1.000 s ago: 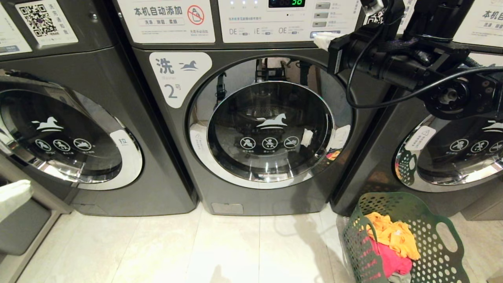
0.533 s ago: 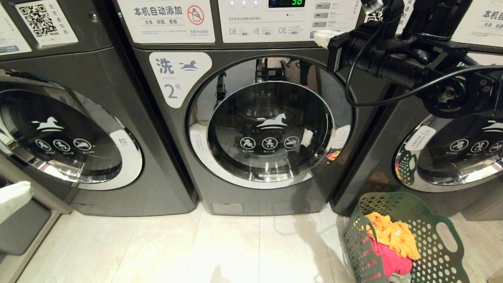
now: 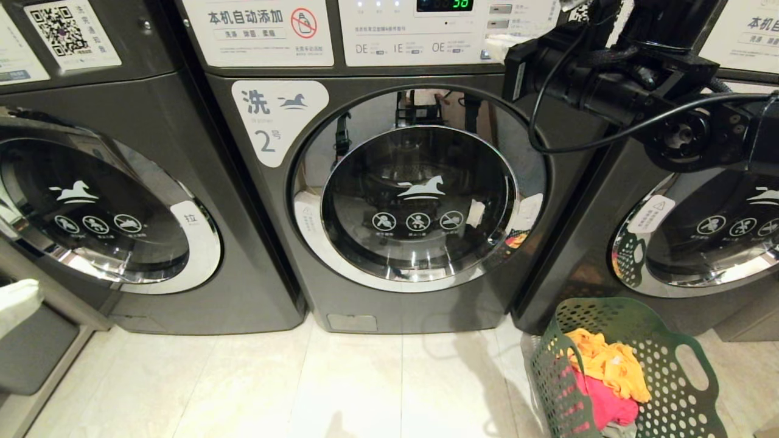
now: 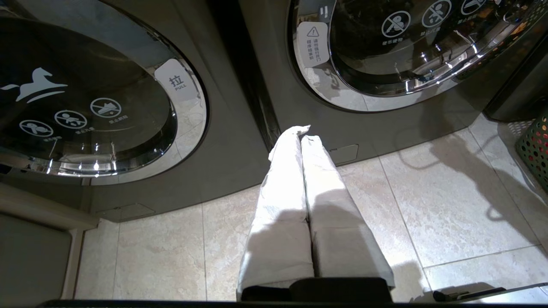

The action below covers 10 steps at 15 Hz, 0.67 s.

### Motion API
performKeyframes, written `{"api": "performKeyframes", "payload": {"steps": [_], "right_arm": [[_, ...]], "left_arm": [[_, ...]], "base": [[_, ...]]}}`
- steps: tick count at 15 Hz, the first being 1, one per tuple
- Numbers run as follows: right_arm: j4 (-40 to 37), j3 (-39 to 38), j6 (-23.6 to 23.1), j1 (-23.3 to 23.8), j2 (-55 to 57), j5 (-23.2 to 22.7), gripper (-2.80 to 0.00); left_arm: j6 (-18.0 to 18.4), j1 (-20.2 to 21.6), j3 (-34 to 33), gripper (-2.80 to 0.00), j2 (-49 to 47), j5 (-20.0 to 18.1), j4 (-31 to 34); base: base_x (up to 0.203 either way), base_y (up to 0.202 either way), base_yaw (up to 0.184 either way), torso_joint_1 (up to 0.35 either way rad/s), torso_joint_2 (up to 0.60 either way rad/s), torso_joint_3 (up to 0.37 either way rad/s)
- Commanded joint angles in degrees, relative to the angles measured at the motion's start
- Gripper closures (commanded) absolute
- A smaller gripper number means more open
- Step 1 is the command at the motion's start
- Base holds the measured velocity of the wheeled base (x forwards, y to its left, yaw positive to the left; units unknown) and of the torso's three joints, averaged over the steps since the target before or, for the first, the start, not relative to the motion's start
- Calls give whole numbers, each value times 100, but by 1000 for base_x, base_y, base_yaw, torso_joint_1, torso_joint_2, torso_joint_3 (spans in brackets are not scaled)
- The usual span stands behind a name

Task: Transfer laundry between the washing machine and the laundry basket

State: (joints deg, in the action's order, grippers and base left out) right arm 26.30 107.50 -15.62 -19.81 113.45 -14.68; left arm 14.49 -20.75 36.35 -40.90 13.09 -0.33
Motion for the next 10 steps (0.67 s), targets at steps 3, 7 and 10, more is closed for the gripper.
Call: {"api": "performKeyframes", "payload": {"steps": [3, 7, 10], "right_arm": [[16, -27, -12, 3, 11, -9, 0], [8, -45, -12, 3, 11, 0, 0], [16, -52, -12, 12, 37, 17, 0]], "left_arm": [[10, 1, -5, 0, 29, 9, -2], [16, 1, 12, 0, 30, 9, -2], [18, 1, -5, 0, 73, 0, 7]], "base": [[0, 0, 0, 0, 0, 0], [0, 0, 0, 0, 0, 0], [0, 0, 0, 0, 0, 0]]}}
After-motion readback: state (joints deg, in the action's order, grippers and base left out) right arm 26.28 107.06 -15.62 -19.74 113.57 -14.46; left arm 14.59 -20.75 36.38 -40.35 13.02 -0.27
